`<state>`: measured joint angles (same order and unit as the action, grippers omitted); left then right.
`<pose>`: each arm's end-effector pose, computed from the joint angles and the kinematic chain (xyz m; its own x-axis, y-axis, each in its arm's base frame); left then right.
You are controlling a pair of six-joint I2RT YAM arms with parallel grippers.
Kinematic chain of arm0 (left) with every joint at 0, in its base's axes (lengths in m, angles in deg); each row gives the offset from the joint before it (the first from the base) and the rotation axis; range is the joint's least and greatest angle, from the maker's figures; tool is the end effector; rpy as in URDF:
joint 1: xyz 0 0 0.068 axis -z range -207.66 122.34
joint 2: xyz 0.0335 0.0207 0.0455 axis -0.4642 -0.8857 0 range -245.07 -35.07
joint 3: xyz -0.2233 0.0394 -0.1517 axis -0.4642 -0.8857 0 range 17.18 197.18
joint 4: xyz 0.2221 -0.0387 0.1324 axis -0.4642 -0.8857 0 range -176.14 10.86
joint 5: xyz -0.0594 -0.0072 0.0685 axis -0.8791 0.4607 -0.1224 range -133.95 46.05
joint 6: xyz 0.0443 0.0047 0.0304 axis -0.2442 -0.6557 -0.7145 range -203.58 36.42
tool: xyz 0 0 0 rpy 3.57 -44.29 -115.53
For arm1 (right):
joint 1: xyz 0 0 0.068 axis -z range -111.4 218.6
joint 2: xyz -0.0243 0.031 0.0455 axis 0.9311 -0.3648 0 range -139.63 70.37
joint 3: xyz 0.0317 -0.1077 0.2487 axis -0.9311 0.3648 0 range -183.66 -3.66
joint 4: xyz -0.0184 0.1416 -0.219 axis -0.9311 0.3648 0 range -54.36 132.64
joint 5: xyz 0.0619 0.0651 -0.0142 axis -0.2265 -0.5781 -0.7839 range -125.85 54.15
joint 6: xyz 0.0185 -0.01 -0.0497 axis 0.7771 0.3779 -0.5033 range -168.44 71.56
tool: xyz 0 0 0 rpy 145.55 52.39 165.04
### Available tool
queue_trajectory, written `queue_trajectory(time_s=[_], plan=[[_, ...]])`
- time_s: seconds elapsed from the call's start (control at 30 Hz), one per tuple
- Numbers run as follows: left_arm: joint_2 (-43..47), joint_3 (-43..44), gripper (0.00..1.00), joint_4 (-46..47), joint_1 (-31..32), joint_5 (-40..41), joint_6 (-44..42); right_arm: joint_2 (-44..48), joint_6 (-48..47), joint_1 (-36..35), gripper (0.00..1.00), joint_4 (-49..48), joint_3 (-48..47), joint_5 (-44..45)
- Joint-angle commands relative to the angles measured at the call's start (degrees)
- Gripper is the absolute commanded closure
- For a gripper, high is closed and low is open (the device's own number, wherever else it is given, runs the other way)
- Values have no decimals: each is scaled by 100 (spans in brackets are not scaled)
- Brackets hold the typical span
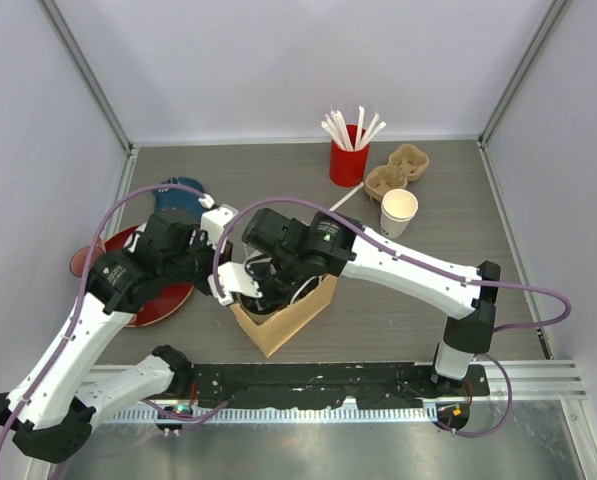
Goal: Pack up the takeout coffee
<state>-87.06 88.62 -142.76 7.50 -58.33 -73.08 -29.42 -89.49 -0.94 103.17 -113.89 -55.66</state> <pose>0.1145 -0.0915 0.3841 -0.6883 0.2689 -0.6738 0.5879 0.7510 -0.3008 0.1122 0.3353 0.3869 0.4000 -0.6957 -0.5967 -0.9059 -0.3988 -0.1424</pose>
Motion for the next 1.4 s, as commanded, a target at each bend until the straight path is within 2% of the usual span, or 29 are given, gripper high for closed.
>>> queue_trajectory(time_s=[0.0,0.33,0.53,0.7,0.77,0.97,1.1,1.37], plan=[[-13,-60,100,666,-18,-215,145,-111,-174,-34,99,-442,212,-181],[127,-350,100,736,-18,-426,251,144,-218,-42,99,-1241,1320,-101],[127,-333,100,815,-132,-496,189,117,-192,45,99,-1330,1698,-348],[145,-262,100,789,-246,-549,-127,495,-96,186,99,-1338,2111,-347],[171,-271,100,824,-246,-549,-241,531,70,212,99,-1269,1989,-470],[84,-227,100,921,-246,-593,-716,39,502,230,99,-601,663,-1446],[-13,-192,100,930,-246,-742,-594,3,275,230,99,-766,791,-771],[4,-236,100,982,-246,-672,-348,-102,19,221,99,-1110,1389,-173]])
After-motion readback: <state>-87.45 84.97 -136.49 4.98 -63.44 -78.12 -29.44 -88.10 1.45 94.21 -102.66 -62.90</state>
